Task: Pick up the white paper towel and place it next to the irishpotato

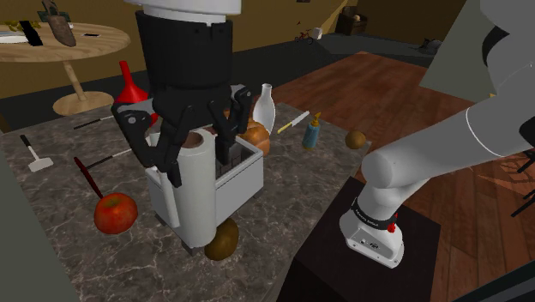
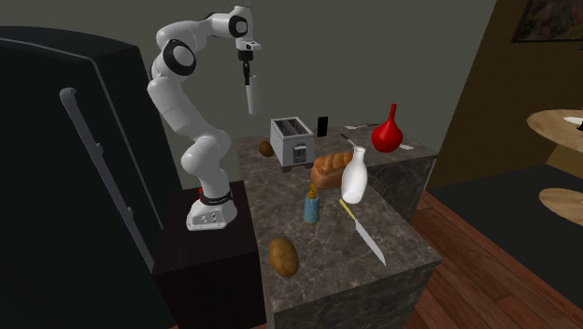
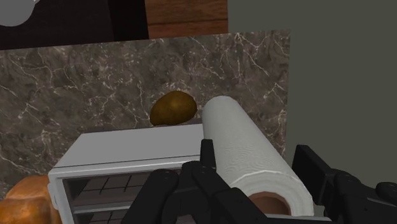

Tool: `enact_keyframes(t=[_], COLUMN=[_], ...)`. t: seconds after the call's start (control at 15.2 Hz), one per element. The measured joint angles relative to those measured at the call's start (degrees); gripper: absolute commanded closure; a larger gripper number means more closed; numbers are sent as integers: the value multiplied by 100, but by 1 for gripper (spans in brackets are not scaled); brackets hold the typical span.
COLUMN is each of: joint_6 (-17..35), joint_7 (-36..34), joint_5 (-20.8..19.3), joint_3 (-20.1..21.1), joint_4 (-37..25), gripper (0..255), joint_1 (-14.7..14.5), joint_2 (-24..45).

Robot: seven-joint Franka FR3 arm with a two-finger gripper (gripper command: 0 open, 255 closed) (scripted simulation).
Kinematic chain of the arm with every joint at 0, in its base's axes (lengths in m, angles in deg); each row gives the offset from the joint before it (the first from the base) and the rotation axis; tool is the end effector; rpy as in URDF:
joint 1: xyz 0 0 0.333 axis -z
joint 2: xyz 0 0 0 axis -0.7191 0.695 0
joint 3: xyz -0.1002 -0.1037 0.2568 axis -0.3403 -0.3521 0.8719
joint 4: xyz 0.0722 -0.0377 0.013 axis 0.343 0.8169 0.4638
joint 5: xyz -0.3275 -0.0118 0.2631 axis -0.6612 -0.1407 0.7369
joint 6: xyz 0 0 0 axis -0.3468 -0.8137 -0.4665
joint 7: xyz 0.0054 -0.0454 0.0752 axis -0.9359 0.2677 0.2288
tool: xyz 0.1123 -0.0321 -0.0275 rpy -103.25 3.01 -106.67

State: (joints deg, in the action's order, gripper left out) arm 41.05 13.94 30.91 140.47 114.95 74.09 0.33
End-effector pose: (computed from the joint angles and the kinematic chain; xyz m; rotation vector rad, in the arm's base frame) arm 0.2591 0.4873 0.6211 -3.0819 0.1944 0.0440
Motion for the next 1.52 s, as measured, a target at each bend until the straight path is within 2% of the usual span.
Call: enact_keyframes(t=[0.92,1.52], joint_6=[932,1523], joint_7=[316,488], joint_5=[326,515], joint_3=[-64,142], joint_4=[1293,1940], gripper=[255,255], joint_1=[-393,-434], joint_2=[-406,-529])
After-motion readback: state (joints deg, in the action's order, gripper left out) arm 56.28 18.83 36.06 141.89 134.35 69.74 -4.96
